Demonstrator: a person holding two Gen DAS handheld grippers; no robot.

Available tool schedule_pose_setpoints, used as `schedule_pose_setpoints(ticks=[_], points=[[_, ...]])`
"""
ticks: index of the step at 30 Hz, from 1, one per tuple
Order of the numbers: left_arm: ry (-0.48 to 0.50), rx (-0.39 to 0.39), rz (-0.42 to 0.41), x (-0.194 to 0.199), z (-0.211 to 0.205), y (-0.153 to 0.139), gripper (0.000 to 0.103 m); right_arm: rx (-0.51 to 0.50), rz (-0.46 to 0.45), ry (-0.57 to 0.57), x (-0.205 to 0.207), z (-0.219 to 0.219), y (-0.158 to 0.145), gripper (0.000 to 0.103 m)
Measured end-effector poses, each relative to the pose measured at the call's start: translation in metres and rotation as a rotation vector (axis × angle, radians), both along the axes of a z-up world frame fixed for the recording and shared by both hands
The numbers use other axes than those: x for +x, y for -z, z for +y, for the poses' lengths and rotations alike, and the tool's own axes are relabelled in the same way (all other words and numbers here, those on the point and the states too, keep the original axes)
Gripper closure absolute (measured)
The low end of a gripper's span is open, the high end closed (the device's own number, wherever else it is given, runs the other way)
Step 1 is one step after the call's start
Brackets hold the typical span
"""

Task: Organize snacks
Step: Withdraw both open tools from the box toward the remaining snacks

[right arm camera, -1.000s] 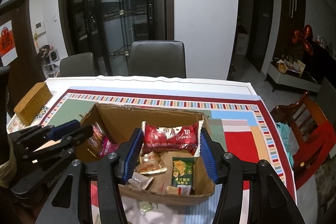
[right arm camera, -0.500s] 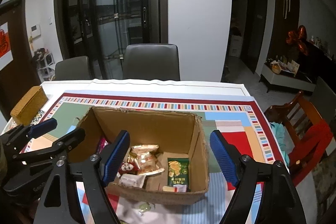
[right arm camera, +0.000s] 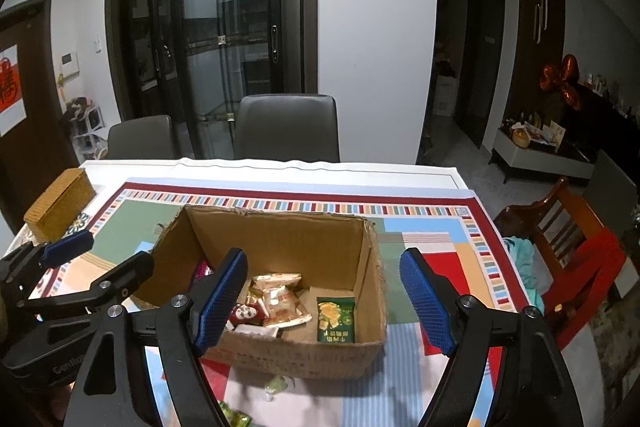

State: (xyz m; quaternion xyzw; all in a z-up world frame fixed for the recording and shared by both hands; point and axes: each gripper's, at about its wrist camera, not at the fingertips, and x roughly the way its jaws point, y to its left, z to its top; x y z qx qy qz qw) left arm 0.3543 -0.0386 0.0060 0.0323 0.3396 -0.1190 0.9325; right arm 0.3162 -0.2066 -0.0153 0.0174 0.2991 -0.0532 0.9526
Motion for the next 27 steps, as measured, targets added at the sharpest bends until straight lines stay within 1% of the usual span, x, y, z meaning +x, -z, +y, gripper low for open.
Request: schedule_pose_setpoints(ticks=[10,27], points=[[0.002,0.000,-0.009,-0.018,0.003,-0.003,0.023,-0.007,-0.016,-0.005,-0.016,0.002,-0.006,0.024],[0.008,0.009,-0.004,-0.052,0.007,0.003,0.023,-0.013,-0.005,-0.023,-0.045,0.007,0.003,0.024]])
